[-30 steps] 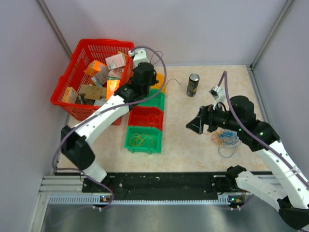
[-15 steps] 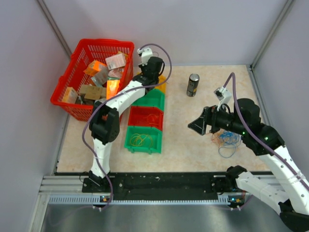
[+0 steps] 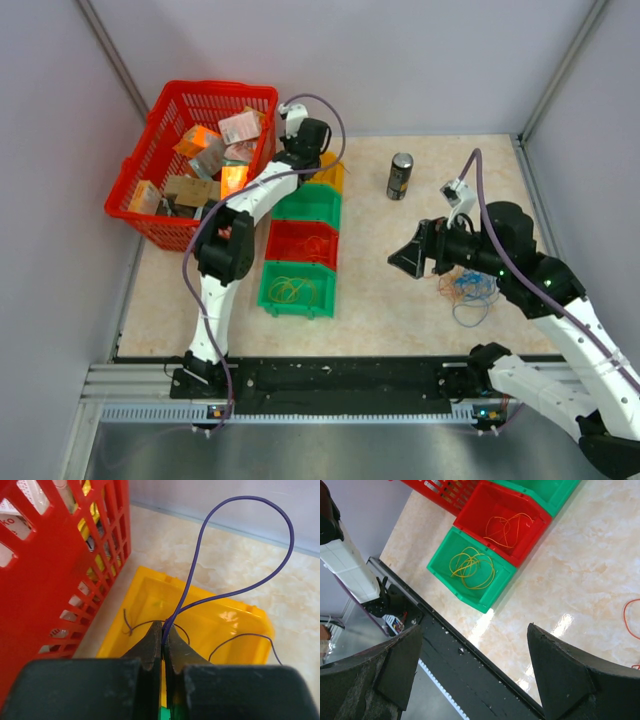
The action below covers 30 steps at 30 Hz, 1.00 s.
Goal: Untangle the cables
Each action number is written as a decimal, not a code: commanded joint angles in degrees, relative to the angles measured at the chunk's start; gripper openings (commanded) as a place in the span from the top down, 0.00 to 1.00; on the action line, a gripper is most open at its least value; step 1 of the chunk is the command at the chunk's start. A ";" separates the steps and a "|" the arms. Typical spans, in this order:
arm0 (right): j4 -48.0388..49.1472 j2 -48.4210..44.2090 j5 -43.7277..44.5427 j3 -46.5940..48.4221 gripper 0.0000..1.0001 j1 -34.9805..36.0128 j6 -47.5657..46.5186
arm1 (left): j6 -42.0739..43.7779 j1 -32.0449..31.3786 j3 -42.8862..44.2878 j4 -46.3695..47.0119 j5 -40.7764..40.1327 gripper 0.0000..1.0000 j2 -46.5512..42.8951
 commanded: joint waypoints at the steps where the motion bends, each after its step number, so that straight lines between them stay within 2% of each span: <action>1: 1.22 0.19 0.30 0.27 0.16 -0.33 -0.06 | -0.61 0.92 3.85 -3.51 -0.32 1.00 1.39; 4: 1.49 0.45 0.30 -0.08 0.16 -0.33 0.29 | 0.44 1.01 4.82 -5.53 -0.32 1.00 2.36; 7: 1.49 0.54 0.13 -0.26 0.16 -0.25 0.47 | 0.62 0.92 5.09 -7.73 -4.70 1.00 2.10; 12: 1.58 0.54 -0.05 -0.26 0.16 -0.33 0.47 | 6.32 1.01 3.07 -5.45 -9.63 1.00 1.13; 16: 1.75 0.80 -0.13 -0.43 0.16 -0.33 0.64 | 8.18 0.92 1.58 -3.87 -9.20 1.00 0.87; 24: 1.93 0.54 -0.40 -0.96 0.16 -0.33 0.91 | 6.16 0.66 0.86 -3.08 0.63 1.00 1.39; 27: 1.93 0.28 -0.31 -1.23 0.16 -0.25 0.91 | 5.20 0.66 2.62 -4.56 6.34 1.00 2.62; 30: 1.93 -0.08 -0.22 -1.31 0.16 -0.25 0.99 | 2.65 0.66 4.99 -8.08 8.03 1.00 4.12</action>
